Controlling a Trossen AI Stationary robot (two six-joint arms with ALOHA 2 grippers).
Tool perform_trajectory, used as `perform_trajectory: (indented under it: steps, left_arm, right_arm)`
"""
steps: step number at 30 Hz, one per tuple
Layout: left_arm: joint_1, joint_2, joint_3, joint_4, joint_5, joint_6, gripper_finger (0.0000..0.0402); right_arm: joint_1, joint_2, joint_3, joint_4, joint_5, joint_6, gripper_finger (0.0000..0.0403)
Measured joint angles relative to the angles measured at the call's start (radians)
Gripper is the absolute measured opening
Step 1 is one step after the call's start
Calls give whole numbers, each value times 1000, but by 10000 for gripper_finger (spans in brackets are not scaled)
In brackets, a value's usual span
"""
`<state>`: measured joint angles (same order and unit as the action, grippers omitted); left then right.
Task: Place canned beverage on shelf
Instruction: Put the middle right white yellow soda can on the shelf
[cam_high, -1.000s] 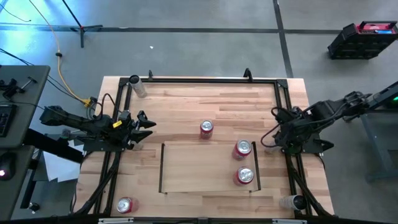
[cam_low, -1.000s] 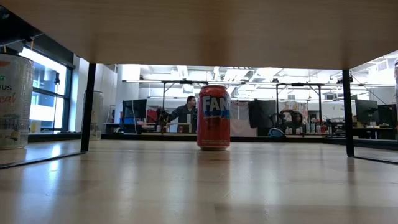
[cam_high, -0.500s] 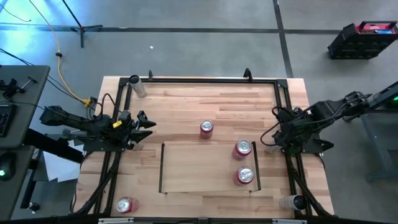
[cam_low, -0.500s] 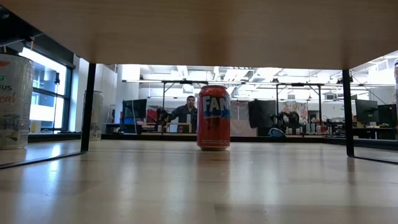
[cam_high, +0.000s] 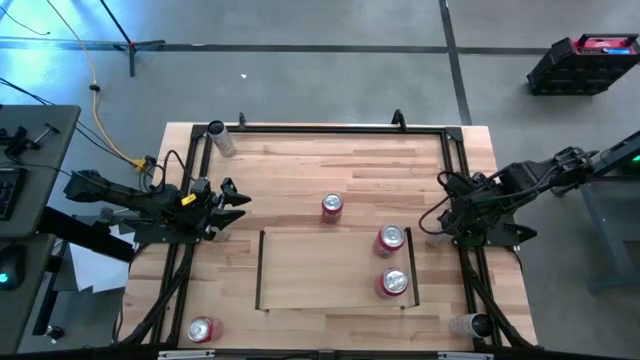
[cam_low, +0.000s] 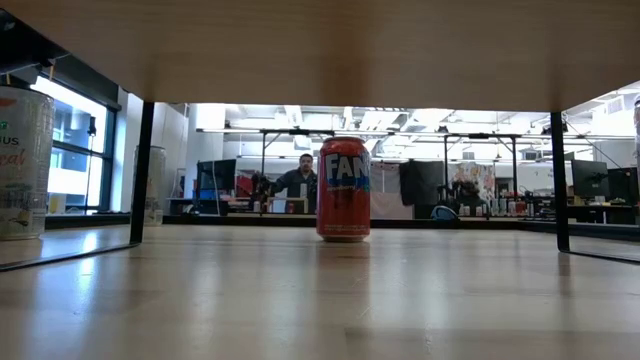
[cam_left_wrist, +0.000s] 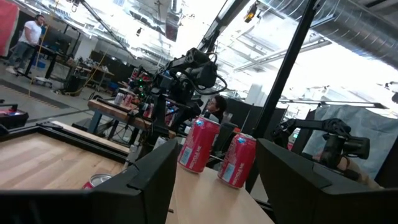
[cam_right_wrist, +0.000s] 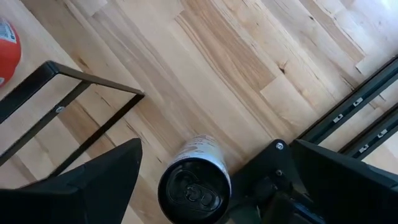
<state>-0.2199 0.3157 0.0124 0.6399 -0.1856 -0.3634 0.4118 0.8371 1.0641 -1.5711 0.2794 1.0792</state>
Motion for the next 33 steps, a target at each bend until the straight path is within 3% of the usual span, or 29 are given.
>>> perform_trajectory:
  steps: [20, 33]
  left_arm:
    - [0, 0, 0, -1, 0, 0, 209]
    - [0, 0, 0, -1, 0, 0, 209]
  right_arm:
    - [3, 26, 0, 0, 5, -28, 399]
    - [3, 32, 0, 0, -36, 65, 399]
